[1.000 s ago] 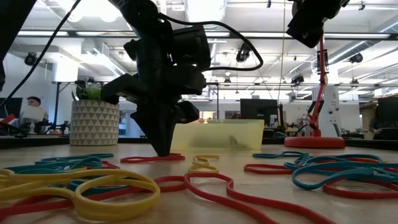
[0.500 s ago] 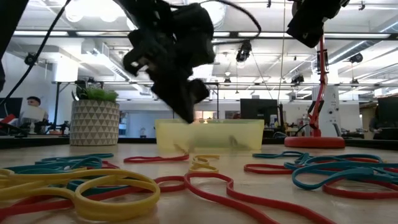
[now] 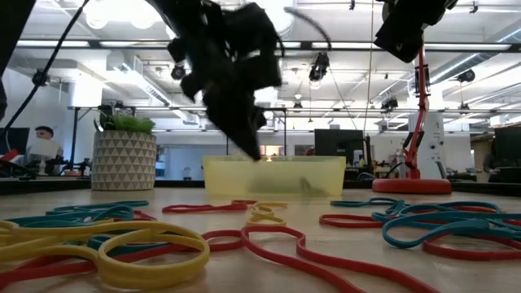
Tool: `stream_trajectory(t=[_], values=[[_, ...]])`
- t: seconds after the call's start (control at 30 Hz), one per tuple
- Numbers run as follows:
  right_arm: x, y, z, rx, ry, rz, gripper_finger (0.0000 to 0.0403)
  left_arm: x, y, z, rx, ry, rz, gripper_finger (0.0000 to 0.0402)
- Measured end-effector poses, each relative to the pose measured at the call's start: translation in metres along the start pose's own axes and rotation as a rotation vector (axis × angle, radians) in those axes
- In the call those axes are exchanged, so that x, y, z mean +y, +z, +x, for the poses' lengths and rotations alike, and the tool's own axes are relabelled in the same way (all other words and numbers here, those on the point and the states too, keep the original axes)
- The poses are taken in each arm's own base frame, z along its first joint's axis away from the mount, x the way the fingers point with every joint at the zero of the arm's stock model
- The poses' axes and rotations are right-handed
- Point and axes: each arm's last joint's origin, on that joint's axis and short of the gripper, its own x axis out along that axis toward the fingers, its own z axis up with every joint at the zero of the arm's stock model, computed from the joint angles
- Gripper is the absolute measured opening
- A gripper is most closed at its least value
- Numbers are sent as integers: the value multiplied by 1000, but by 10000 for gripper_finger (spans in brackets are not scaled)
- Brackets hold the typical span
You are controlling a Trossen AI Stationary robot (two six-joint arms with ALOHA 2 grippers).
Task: Pick and place rubber bands into bin
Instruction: Put the red rubber band into the yellow bin
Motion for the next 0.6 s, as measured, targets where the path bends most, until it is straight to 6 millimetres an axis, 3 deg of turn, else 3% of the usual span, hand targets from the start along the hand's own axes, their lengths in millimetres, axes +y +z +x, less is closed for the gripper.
stream_trajectory(t=[0.17,0.43,0.6], values=[[0,0,1,0,-5,-3,58,3,-8,18,81,-12,-108,27],[0,0,1,1,-5,-6,59,3,-10,23,91,-24,-139,136],[0,0,1,1,-5,-6,59,3,-15,31,119,-86,-156,179]])
